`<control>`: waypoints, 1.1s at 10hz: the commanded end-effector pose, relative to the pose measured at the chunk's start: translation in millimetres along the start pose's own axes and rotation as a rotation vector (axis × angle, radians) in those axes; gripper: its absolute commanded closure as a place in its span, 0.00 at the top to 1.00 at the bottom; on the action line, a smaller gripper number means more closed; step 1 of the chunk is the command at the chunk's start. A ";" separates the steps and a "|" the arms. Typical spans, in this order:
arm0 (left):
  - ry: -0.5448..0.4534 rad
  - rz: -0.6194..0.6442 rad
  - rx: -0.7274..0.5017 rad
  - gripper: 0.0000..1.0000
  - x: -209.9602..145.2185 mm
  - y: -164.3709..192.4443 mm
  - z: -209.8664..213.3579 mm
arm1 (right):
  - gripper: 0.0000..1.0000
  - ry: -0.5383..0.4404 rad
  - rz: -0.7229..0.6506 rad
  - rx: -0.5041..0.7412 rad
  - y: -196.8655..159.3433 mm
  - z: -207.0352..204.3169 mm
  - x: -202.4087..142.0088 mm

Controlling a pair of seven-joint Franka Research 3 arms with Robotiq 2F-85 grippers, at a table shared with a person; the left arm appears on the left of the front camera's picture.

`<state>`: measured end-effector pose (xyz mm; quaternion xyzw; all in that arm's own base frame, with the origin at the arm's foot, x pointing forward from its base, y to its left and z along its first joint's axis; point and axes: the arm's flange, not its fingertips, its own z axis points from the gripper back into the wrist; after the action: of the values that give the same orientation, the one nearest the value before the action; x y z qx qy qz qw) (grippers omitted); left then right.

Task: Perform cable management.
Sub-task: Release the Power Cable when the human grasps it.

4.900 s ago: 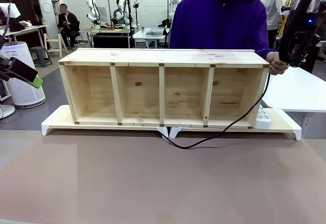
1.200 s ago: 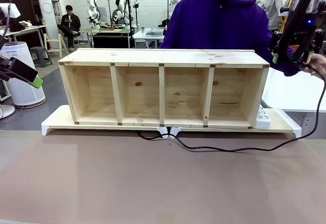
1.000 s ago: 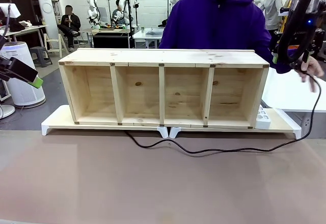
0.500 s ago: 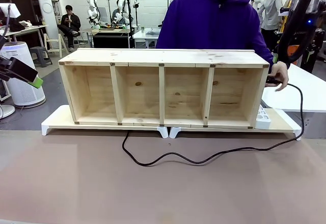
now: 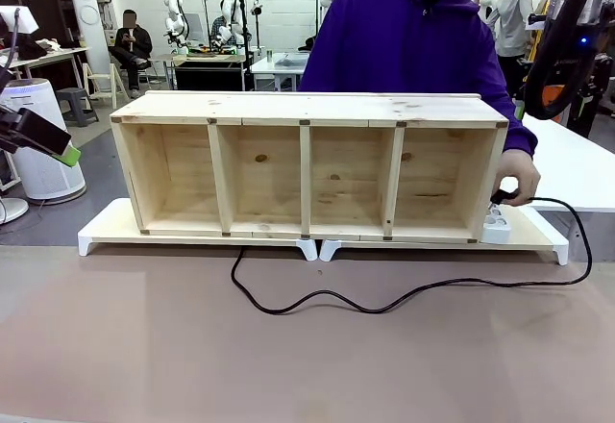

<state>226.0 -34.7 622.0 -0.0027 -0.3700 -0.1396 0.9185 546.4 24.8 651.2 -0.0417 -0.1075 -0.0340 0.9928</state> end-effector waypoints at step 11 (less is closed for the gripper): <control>-0.007 0.009 -0.002 1.00 1.2 0.5 -0.3 | 1.00 0.006 -0.002 0.002 -0.7 -0.9 -0.3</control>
<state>226.0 -34.7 622.0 -0.0027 -0.3700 -0.1396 0.9185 546.4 24.8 651.2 -0.0417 -0.1075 -0.0340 0.9928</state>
